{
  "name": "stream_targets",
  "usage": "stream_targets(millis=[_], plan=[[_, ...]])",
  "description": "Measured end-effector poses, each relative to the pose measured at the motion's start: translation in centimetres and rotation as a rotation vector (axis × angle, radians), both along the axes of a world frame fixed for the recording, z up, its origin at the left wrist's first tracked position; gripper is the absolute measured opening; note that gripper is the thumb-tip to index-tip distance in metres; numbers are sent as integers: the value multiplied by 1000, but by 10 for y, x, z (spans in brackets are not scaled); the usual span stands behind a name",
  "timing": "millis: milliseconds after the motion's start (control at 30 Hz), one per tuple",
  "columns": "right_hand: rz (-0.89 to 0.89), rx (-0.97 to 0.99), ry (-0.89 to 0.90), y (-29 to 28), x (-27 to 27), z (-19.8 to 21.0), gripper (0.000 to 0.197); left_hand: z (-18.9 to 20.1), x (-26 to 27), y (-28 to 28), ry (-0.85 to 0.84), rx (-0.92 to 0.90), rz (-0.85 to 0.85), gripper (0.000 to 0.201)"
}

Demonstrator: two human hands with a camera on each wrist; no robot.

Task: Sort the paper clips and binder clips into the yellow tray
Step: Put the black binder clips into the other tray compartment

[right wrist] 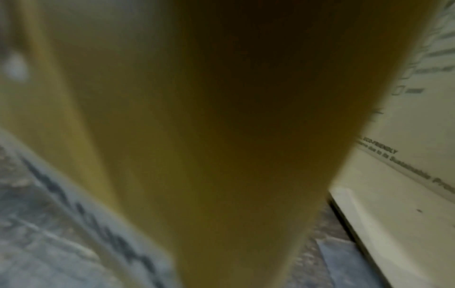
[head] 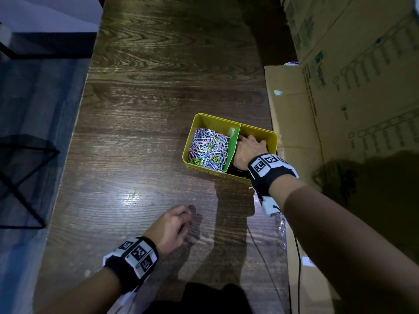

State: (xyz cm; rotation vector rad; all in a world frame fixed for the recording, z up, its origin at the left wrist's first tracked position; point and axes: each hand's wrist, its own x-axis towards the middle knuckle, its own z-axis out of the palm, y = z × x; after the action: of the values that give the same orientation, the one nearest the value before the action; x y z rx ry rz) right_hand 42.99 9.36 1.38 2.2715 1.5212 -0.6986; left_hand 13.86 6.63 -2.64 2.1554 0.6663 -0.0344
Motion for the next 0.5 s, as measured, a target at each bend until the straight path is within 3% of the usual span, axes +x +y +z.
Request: stream_targets(millis=[100, 233, 500], plan=[[-61, -5, 22, 2, -1, -1, 39, -1, 1, 0, -3, -3, 4, 29], [-17, 31, 16, 3, -2, -8, 32, -3, -2, 0, -2, -2, -2, 29], [199, 42, -3, -1, 2, -16, 45, -4, -8, -2, 1, 26, -4, 28]])
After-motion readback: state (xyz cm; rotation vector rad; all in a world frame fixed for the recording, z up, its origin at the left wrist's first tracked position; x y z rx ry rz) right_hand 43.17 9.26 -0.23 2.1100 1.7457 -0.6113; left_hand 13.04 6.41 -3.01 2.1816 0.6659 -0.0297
